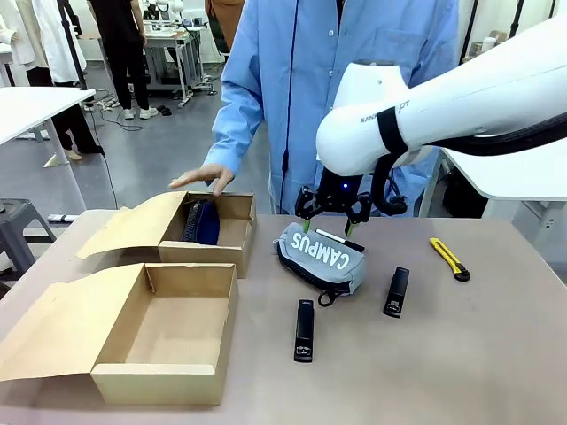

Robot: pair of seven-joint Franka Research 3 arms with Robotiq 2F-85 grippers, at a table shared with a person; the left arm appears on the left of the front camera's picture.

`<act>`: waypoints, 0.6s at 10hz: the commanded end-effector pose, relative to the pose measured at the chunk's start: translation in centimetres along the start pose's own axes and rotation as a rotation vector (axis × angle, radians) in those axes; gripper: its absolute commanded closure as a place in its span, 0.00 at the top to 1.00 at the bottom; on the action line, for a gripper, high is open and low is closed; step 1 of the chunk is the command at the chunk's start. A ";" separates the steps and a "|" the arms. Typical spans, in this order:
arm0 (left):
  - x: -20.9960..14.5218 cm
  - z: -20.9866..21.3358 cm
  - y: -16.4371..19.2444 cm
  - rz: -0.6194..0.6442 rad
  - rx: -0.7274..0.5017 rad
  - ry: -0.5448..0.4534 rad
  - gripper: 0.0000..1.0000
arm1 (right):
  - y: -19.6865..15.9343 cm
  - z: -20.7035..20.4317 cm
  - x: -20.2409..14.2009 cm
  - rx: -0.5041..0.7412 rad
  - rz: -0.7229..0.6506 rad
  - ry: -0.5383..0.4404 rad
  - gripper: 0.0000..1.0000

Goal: Place items inside the box.
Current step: Pick up a Pencil pouch or Stapler and place it inside the Mailer Box closest to the robot.

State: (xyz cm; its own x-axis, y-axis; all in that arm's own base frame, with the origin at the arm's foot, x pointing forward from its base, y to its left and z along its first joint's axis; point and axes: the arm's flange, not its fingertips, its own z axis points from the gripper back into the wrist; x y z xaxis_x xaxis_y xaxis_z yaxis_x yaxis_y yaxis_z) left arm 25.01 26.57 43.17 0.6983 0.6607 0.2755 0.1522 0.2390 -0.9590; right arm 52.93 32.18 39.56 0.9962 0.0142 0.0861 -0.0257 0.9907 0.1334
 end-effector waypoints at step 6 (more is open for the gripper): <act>0.1 -0.1 -0.2 -0.020 -0.026 -0.014 1.00 | 0.9 -0.6 0.3 0.019 0.169 0.068 1.00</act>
State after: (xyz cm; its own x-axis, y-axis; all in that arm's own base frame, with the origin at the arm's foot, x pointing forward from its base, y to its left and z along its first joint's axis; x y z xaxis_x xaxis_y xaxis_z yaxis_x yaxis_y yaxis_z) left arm 25.00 26.57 43.19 0.6981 0.6607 0.2759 0.1526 0.2392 -0.9589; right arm 52.60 33.17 38.61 0.9950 0.0812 0.0583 -0.0884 0.9869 0.1346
